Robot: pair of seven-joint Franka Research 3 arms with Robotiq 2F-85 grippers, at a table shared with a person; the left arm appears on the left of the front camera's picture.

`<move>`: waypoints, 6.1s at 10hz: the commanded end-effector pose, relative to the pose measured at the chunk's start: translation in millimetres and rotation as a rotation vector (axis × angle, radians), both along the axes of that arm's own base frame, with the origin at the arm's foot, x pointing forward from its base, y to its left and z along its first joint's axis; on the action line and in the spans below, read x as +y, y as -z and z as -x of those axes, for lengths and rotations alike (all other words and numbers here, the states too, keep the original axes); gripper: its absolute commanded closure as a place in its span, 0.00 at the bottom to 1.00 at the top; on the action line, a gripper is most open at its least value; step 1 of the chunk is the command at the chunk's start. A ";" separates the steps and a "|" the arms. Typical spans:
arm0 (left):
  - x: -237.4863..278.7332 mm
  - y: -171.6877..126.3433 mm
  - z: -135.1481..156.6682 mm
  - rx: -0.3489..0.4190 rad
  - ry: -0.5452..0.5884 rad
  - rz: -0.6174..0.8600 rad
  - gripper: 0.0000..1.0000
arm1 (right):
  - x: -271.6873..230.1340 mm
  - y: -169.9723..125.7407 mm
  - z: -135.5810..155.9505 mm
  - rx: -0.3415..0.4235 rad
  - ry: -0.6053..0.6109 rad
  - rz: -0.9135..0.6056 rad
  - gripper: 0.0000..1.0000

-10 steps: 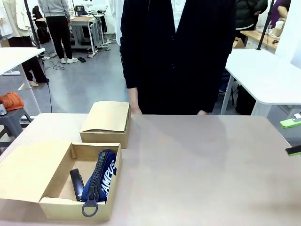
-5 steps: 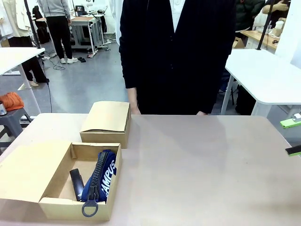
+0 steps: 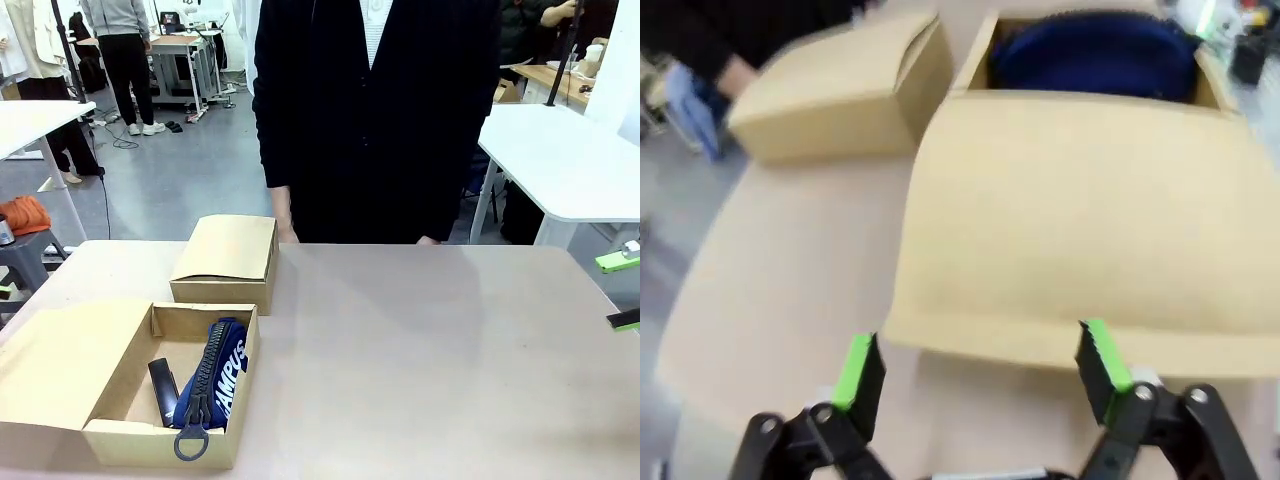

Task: Place items inside the box.
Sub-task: Close the lid of the Mailer Box closest to the robot.

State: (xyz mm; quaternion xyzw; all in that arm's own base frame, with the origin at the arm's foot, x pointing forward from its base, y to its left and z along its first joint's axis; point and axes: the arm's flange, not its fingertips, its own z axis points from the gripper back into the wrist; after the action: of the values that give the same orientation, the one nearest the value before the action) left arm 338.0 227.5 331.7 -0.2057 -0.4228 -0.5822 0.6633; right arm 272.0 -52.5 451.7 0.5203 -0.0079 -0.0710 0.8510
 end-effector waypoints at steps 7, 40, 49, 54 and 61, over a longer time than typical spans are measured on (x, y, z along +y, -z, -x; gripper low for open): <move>1.0 109.4 -9.6 0.006 0.008 -0.242 0.04 | 0.4 -1.9 -1.0 -0.026 -0.009 -0.023 0.00; -320.9 9.9 144.7 -0.072 0.421 0.035 0.04 | 0.4 -1.9 -1.0 -0.026 -0.009 -0.023 0.00; -302.0 7.0 136.5 0.020 0.405 0.059 0.04 | 0.4 -1.9 -1.0 -0.026 -0.009 -0.023 0.00; -187.2 -77.2 130.6 0.438 0.287 0.263 0.04 | 0.4 -1.9 -1.0 -0.026 -0.009 -0.023 0.00; -170.6 -36.5 113.0 1.135 0.287 0.287 0.04 | 0.4 -1.9 -1.0 -0.026 -0.009 -0.023 0.00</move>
State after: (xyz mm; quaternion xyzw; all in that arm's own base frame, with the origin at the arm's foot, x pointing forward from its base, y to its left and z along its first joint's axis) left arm 233.4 67.6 372.6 -0.6260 -0.0616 -0.4092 0.6609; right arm 272.1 -52.6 453.0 0.5208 -0.0088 -0.0697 0.8508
